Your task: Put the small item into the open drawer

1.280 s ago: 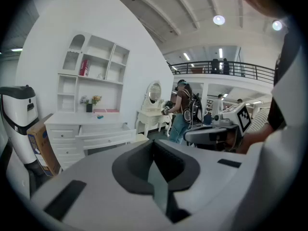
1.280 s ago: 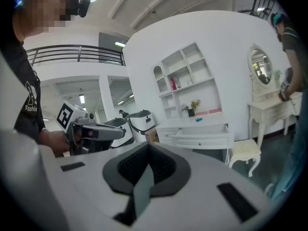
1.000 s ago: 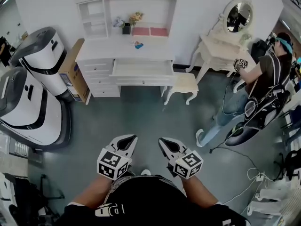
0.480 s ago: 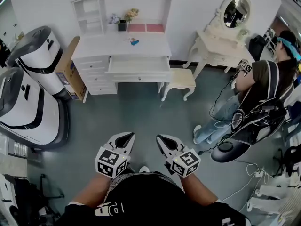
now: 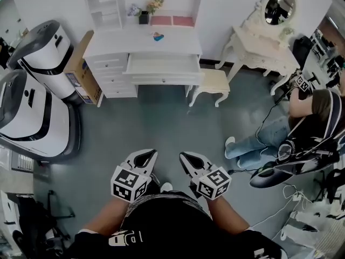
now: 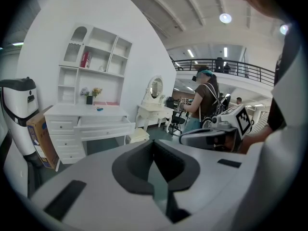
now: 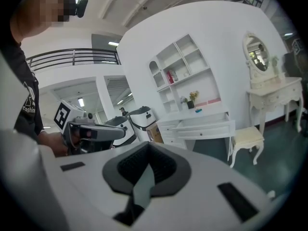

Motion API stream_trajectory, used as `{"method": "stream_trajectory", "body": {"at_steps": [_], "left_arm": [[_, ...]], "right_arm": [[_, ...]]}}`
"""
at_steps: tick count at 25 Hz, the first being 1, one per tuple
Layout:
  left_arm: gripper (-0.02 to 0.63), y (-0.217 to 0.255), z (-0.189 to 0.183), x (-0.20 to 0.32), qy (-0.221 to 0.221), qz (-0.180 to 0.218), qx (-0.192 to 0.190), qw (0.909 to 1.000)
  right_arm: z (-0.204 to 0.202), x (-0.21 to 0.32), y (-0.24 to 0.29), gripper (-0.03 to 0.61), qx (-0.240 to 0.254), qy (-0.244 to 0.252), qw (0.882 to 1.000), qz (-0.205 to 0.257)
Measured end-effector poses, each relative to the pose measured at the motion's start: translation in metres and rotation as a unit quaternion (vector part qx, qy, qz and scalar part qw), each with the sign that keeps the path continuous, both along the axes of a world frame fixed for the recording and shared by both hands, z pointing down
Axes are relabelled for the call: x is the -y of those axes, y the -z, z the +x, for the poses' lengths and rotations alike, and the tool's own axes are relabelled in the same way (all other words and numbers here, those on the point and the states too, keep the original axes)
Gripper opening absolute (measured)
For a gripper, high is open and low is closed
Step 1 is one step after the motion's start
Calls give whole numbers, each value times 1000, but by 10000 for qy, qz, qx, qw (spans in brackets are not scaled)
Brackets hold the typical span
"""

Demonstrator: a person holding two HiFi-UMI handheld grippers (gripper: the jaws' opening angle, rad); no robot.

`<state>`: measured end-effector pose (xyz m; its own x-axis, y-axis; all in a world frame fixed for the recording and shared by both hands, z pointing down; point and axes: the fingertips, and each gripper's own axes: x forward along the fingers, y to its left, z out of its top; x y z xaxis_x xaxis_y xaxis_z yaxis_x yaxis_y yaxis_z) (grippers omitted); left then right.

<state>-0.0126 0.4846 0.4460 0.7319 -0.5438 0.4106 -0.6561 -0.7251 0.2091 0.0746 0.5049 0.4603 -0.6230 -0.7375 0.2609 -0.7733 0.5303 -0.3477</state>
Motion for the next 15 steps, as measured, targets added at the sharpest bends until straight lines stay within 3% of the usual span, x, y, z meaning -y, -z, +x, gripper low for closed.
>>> {"method": "stream_trajectory", "body": {"at_steps": [9,15], "left_arm": [[14,-15,-2,53,9,-158,19,9999],[14,-3,-1,117,-32,-42,-78,10000]], "right_arm": [[0,43,-17,9,-2,-92,9998,-193],[2,109,-7,9,-86,-147,9997,-147]]}}
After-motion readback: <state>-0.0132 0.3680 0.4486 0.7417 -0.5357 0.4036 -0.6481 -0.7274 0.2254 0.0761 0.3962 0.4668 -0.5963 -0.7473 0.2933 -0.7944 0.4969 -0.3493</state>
